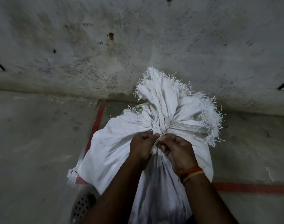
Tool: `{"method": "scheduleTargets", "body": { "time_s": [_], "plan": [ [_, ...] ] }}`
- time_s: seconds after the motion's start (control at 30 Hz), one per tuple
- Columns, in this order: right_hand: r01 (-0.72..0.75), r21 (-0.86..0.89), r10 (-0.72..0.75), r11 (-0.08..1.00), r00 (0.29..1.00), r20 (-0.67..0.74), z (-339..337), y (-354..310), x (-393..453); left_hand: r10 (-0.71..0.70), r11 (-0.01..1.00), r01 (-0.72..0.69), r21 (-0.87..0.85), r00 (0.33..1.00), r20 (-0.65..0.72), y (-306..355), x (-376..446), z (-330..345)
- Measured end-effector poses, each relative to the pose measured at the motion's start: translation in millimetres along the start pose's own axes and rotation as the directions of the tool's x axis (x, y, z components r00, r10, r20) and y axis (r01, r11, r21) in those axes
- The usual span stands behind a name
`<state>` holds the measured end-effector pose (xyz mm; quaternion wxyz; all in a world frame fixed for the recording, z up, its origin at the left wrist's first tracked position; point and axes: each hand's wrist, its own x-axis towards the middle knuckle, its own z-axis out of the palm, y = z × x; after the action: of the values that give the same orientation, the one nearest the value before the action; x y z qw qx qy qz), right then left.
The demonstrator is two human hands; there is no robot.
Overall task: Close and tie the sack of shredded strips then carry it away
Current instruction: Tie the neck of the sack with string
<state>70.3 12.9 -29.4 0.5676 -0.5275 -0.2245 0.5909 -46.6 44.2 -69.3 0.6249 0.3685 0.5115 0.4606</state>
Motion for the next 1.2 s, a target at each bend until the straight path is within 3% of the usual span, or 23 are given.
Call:
{"method": "scheduleTargets", "body": {
  "time_s": [0.1, 0.47, 1.0, 1.07, 1.2],
  "plan": [
    [-0.017, 0.056, 0.018, 0.998, 1.0, -0.025, 5, 0, 0, -0.008, 1.0, 0.007, -0.013, 1.0, -0.022, 2, -1, 1],
    [-0.025, -0.107, 0.017, 0.994, 0.997, -0.071, 2, 2, 2, -0.054, 0.992, 0.03, -0.119, 0.979, -0.197, 4, -4, 4],
    [-0.009, -0.16, 0.005, 0.987, 1.0, -0.031, -1, 0, 2, -0.039, 0.993, 0.014, -0.115, 0.976, -0.216, 9, -7, 3],
    [0.016, -0.17, -0.022, 0.985, 0.999, -0.037, -1, -2, 1, -0.03, 0.998, 0.016, -0.061, 0.972, -0.234, 12, -8, 2],
    [0.073, -0.199, -0.079, 0.977, 0.997, -0.021, -2, -2, 1, 0.088, 0.977, -0.036, 0.212, 0.966, -0.245, 17, -11, 0]
  ]
}}
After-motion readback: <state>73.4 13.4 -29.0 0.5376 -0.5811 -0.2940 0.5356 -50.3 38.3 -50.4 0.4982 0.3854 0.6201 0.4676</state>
